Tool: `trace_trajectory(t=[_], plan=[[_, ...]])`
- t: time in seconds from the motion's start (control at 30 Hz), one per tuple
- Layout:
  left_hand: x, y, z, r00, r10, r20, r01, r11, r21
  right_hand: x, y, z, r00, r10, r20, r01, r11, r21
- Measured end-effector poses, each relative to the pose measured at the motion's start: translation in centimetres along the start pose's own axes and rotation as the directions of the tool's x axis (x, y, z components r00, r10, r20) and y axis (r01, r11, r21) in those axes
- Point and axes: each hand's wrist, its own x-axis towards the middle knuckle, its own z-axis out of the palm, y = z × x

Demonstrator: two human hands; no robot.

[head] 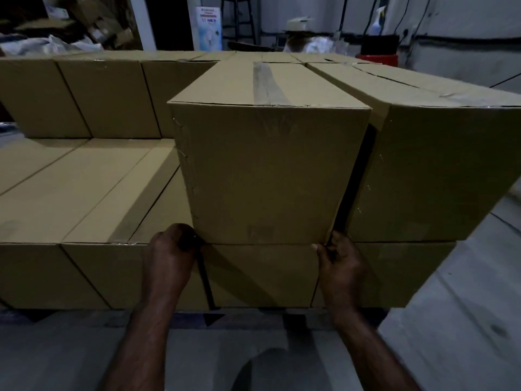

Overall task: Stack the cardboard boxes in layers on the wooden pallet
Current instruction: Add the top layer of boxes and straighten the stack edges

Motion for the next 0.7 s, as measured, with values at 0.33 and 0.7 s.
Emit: trace_trajectory(t=[0.33,0.7], plan=[[-0.2,0.3,0.3,0.996,0.082,-0.024,-0.083,0.996,-0.023,-0.3,-0.5,-0.4,1.000,-0.014,0.016,0.014,1.000,-0.004],[-6.2,7.9,7.1,0.991,0.120,-0.067,-0.130,0.974,-0.186,0.3,-3.2,-5.1,0.945,-0.224,-0.238,0.213,0.974,-0.073]])
